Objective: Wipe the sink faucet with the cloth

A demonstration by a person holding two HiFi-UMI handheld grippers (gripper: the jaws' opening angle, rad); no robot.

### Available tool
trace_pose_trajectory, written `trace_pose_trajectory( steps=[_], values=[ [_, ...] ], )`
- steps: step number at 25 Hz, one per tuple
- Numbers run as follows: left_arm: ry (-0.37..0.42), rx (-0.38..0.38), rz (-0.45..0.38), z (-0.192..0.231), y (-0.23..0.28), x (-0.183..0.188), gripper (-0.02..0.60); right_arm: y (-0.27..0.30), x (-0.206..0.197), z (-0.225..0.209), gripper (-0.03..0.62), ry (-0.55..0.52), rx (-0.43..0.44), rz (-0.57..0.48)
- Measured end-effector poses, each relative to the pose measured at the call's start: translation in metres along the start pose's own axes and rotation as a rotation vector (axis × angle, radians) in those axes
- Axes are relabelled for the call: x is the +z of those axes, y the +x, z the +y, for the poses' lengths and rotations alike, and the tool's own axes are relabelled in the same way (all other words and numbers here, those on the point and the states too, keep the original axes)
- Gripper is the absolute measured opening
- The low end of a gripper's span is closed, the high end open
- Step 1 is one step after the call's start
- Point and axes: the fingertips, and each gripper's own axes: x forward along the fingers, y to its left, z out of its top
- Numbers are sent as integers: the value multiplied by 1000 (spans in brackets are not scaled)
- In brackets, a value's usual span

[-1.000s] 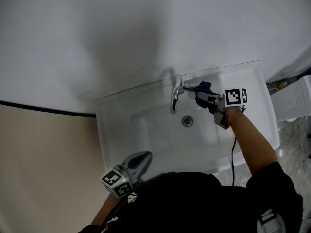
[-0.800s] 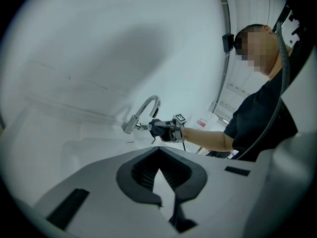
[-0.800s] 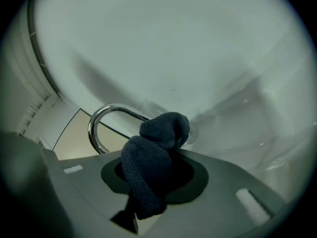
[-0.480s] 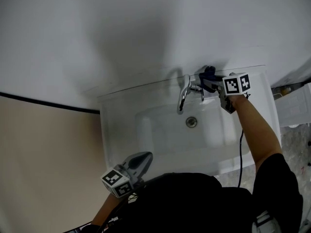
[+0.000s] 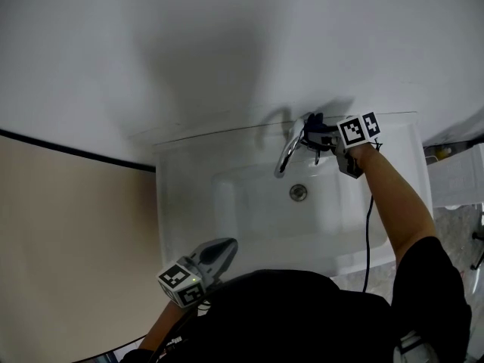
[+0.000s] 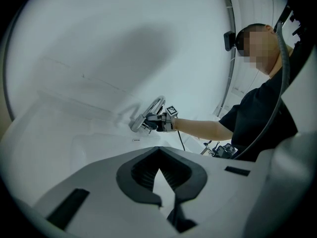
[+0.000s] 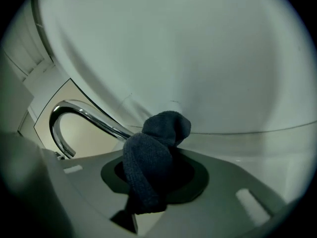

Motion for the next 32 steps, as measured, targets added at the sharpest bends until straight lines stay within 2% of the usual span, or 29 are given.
trace_pose_trajectory(
  steps=[4,8,10,13,15,17,21,23,26,29,32],
  values=[
    [-17,-10,-13,0,6,0,-9,0,-4,4,114,26,20,-8],
    [15,8,4,2,8,4,-9,0,1,-9,118,24,1,13],
    [19,16,11,1,8,6,-9,5,6,-23,120,100,-20,-12],
    [7,16,8,0,7,3,-9,10,6,-36,120,239,0,-37],
    [13,18,13,0,6,0,-9,11,3,-41,120,271,1,-34],
    [18,21,15,1,5,-1,-9,11,1,-45,120,264,-28,-22],
    [3,24,12,1,3,-3,-9,9,0,-50,118,161,-120,8],
    [-4,23,8,1,1,-3,-9,9,0,-49,117,143,-138,23],
    [-4,22,2,2,-1,-5,-9,7,-4,-49,114,257,-97,33],
    [-9,23,-2,2,-2,-5,-9,1,-9,-46,114,395,-3,29],
    [-18,22,-5,3,-3,-5,-9,-6,-13,-40,114,446,77,24]
  ],
)
